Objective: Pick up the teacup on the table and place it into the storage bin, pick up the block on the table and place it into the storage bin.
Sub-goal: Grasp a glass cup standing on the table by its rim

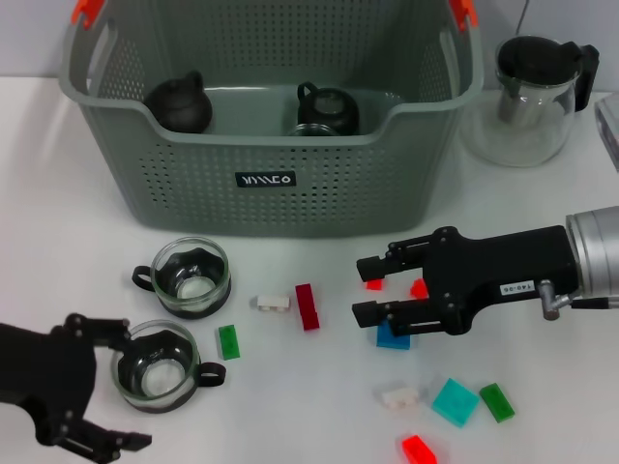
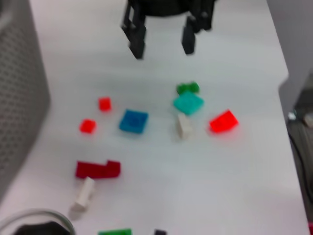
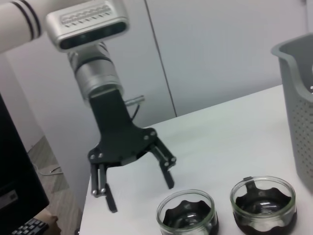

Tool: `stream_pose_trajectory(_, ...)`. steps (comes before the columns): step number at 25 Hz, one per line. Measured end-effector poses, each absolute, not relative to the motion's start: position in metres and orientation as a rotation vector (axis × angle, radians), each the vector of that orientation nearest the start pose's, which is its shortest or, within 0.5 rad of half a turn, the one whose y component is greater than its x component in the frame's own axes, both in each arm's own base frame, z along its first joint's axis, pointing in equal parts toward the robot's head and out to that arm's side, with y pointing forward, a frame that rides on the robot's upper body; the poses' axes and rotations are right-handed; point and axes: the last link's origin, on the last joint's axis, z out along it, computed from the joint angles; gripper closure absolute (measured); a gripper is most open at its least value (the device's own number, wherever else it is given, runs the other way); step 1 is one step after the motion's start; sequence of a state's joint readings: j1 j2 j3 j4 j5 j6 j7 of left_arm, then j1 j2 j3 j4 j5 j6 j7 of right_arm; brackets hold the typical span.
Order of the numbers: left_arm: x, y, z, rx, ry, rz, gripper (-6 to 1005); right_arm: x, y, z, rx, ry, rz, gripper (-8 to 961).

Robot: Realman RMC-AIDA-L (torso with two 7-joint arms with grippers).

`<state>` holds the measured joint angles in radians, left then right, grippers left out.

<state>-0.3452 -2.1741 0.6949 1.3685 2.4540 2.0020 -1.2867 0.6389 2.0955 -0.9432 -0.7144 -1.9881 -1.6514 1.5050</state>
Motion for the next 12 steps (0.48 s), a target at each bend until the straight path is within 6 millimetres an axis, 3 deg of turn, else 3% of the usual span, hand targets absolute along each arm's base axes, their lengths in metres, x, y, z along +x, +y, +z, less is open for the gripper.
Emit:
stream_pose_trajectory(8, -0.258, 0.269, 0.042, -3.059, -0.16, 0.289, 111, 0.2, 0.332, -0.035, -3.077, 0.48, 0.602, 340)
stream_pose_trajectory(12, -0.256, 0.275, 0.039, -3.052, -0.136, 0.33, 111, 0.201, 0.332, -0.036, -3.074, 0.483, 0.601, 340)
